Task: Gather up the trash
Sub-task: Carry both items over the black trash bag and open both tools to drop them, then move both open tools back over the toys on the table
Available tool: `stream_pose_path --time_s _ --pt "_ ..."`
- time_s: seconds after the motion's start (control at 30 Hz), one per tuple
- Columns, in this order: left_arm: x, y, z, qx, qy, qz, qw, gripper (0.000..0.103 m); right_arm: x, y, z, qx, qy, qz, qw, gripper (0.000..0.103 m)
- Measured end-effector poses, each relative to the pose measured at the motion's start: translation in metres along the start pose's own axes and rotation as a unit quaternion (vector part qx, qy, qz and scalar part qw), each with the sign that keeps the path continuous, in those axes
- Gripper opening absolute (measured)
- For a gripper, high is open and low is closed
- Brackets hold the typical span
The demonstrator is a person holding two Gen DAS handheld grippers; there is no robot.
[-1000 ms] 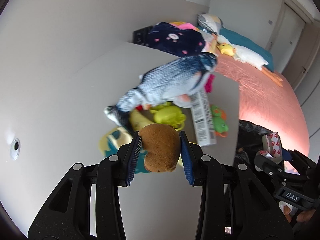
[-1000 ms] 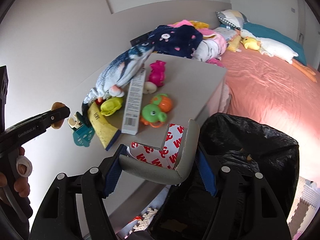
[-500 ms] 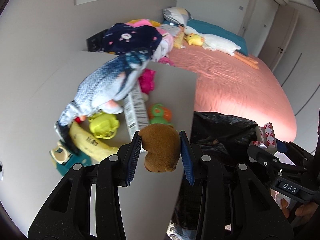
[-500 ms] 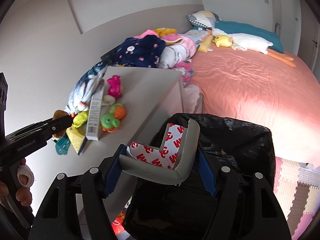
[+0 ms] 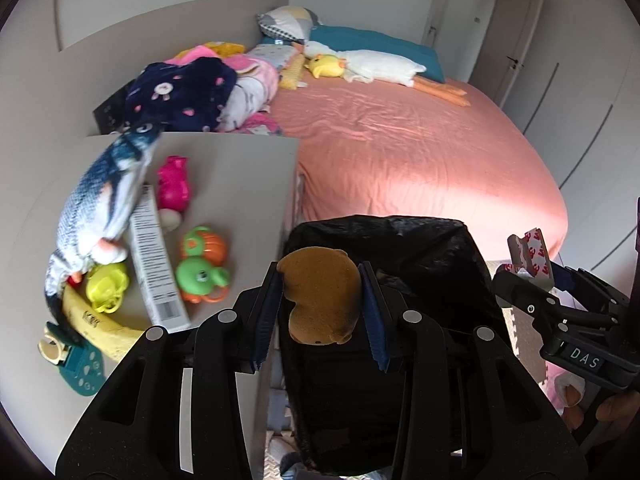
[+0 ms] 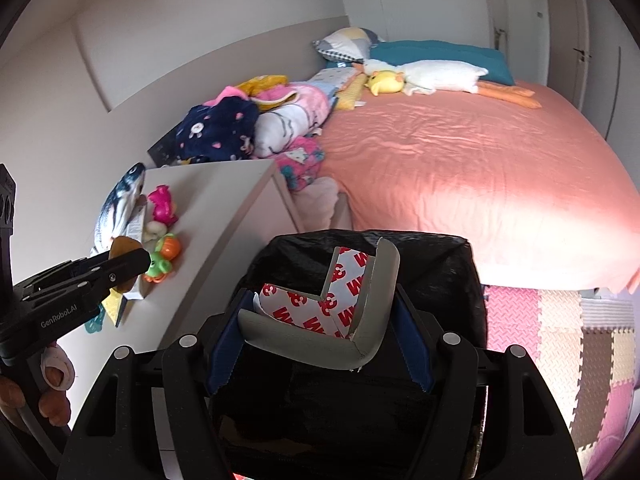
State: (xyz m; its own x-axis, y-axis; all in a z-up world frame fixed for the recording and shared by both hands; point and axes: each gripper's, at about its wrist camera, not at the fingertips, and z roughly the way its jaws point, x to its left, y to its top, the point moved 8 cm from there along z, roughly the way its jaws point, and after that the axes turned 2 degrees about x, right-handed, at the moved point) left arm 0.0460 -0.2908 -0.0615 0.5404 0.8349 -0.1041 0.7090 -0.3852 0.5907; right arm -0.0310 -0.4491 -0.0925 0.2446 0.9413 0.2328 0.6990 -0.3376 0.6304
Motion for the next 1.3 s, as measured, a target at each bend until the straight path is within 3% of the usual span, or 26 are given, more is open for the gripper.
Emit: stream_pose_path --time_s 0.1,0.13,0.17,0.2,0.53,0.93,1.3 --pt "-0.014 0.000 0.007 0.010 -0.009 0.011 0.9998 0.043 -0.017 -0.002 -0.005 -0.001 -0.005 0.022 1.000 0.071" --pt "-0.020 -0.002 0.011 0.022 -0.014 0.017 0.9995 0.055 -0.022 -0.002 -0.005 0.002 0.000 0.032 0.999 0.075" --pt "-0.025 -0.004 0.015 0.036 -0.012 0.019 0.9991 0.098 -0.030 -0.001 -0.006 0.004 -0.003 0.047 0.999 0.080" --pt "-0.028 -0.005 0.019 0.038 -0.010 0.017 0.9991 0.097 -0.035 0.000 -0.007 0.003 -0.010 0.059 0.998 0.088" --pt "-0.039 -0.015 0.035 0.060 -0.008 0.031 0.9977 0.097 -0.055 0.002 -0.010 -0.009 -0.029 0.076 0.997 0.088" --pt "-0.013 -0.015 0.032 0.061 0.010 0.001 0.9981 0.097 -0.033 0.008 0.004 0.001 -0.011 0.054 0.998 0.088" --pt "0.034 -0.023 0.016 0.053 0.048 -0.037 0.9968 0.097 0.010 0.010 0.025 0.021 0.024 0.025 0.999 0.088"
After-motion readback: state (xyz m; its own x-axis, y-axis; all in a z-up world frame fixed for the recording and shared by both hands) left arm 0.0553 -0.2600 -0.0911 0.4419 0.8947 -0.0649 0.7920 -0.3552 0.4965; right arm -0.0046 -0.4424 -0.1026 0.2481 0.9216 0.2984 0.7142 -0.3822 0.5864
